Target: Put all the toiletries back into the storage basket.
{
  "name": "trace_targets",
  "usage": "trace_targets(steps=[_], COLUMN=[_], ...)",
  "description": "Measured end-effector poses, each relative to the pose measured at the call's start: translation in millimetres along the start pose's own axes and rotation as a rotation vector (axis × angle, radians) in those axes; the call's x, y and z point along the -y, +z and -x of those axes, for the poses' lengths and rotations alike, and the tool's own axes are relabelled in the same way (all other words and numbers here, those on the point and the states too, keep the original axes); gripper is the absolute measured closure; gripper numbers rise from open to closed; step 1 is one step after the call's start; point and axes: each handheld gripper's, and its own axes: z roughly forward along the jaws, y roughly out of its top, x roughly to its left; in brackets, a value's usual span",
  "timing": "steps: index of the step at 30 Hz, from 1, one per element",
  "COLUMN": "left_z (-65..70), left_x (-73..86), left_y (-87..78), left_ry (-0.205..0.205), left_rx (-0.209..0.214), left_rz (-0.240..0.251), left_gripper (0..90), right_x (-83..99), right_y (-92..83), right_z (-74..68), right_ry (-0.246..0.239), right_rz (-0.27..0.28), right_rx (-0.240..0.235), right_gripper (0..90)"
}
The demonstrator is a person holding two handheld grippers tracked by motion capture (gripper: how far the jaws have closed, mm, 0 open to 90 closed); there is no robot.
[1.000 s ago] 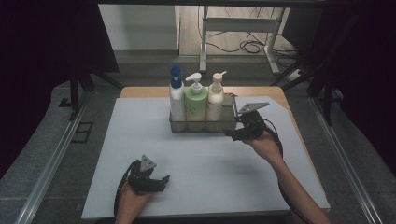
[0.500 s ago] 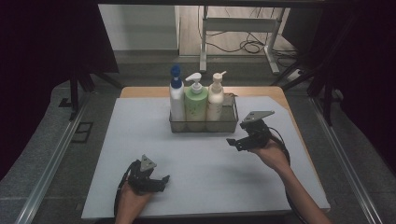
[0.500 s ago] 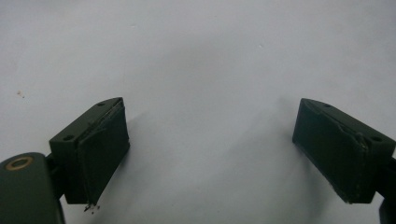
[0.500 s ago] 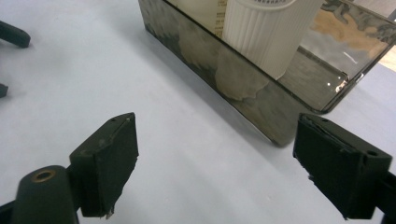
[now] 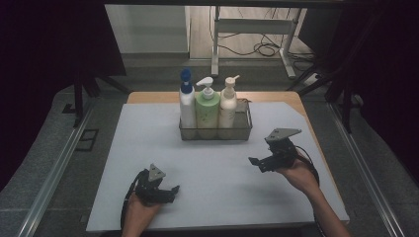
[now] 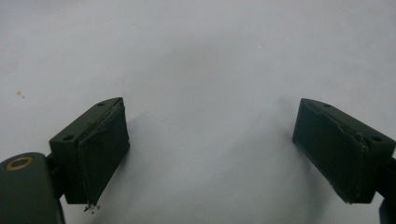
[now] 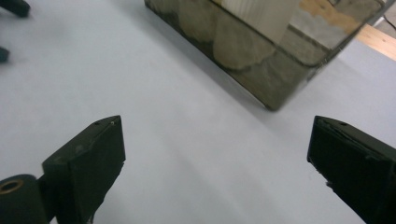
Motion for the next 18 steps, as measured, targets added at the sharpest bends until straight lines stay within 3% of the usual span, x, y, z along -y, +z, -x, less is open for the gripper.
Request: trace_targets(steps=[5, 18], left_z=[0.2, 0.5], left_x=[0.0, 0.0], left_y=[0.3, 0.4], left_ry=[-0.003, -0.007], left_rx=[0.000, 0.000], left_rz=[0.004, 0.005], left_gripper=[10.4, 10.3], right_x=[15.5, 60.2], right_y=[-8.3, -16.5], right_z=[-1.5, -1.7], right_ry=[-0.010, 0.044], right_rz=[-0.014, -0.020], right_rx=[0.025, 0.046], right_gripper=[1.2, 0.0])
